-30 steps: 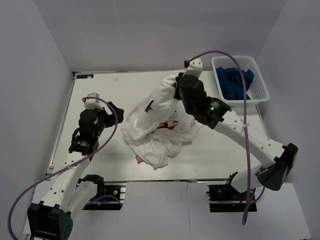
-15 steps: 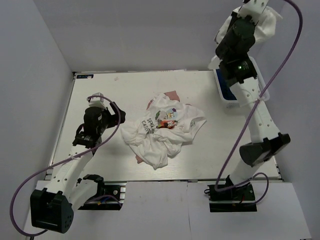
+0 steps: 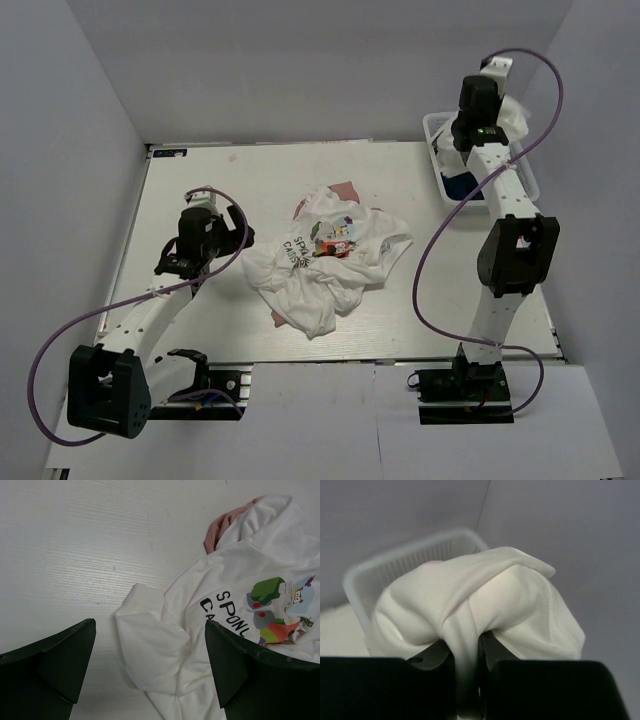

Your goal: Fold and stack the t-shirts

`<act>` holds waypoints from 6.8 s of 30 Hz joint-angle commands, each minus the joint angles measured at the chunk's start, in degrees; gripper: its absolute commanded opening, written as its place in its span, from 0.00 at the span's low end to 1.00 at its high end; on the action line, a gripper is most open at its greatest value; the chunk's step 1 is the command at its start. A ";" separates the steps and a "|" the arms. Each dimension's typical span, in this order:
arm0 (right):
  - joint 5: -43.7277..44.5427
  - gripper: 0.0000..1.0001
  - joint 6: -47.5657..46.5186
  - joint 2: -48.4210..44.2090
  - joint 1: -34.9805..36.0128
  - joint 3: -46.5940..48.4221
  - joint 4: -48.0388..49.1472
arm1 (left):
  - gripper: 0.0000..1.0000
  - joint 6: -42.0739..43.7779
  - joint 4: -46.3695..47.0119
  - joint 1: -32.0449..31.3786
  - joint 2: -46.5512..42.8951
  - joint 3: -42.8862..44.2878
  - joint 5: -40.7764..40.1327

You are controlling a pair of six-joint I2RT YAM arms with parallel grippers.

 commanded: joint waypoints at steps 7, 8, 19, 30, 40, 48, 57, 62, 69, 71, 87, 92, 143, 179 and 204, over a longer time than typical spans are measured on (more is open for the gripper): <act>-10.99 0.90 15.53 0.54 -3.72 0.91 -20.87 | 1.00 0.49 0.64 -0.16 -1.76 1.62 1.54; -10.73 0.90 15.44 -0.07 -3.37 2.75 -23.78 | 1.00 0.49 0.65 -0.16 -1.77 1.09 2.15; -25.67 0.90 12.98 -24.50 20.34 -32.46 -13.54 | 1.00 -1.79 -1.29 -0.16 -3.00 2.23 5.32; -21.10 0.90 13.07 -14.51 47.16 -45.05 -4.29 | 1.00 -1.79 -1.19 -0.16 -12.83 -1.02 2.34; -23.29 0.00 17.99 -15.37 48.14 -45.57 -4.56 | 1.00 -2.41 -2.34 -0.16 -11.79 0.12 1.02; -16.19 0.00 18.44 -29.86 47.00 -38.20 -6.06 | 1.00 -2.41 -2.87 -0.16 -11.79 0.12 -0.21; -3.26 0.00 8.61 -30.94 38.83 -16.17 -3.87 | 1.00 -2.93 -3.40 -0.16 -11.79 0.12 -0.83; -3.79 0.00 1.85 -27.17 35.14 -1.04 -2.63 | 1.00 -2.93 -3.40 -0.16 -10.64 0.73 -1.44; 10.25 0.00 -18.55 -19.07 31.01 17.18 17.12 | 1.00 -2.93 -3.92 -0.16 -10.64 0.74 -1.97; 10.72 0.00 -25.23 -17.05 30.04 18.57 23.48 | 1.00 -2.93 -3.40 -0.16 -10.64 0.74 -2.50; -11.08 0.00 17.50 -18.56 26.88 -25.35 -8.94 | 1.00 -2.41 -2.78 -0.16 -4.76 1.44 -1.36; -12.40 0.00 23.52 -10.54 22.05 -23.60 -15.89 | 1.00 -2.41 -2.78 -0.16 -4.76 1.44 -1.36; -13.03 0.00 12.28 -9.24 2.62 11.60 -1.13 | 1.00 -0.30 -5.68 -0.16 -0.54 3.55 -5.58; -19.61 0.00 1.19 -7.29 -7.94 -12.94 36.14 | 1.00 -4.08 -5.76 -0.16 8.78 6.88 -3.03; -31.38 0.90 17.74 -19.21 -2.49 -22.10 -5.16 | 1.00 -4.77 -0.06 -0.69 3.41 -1.81 20.60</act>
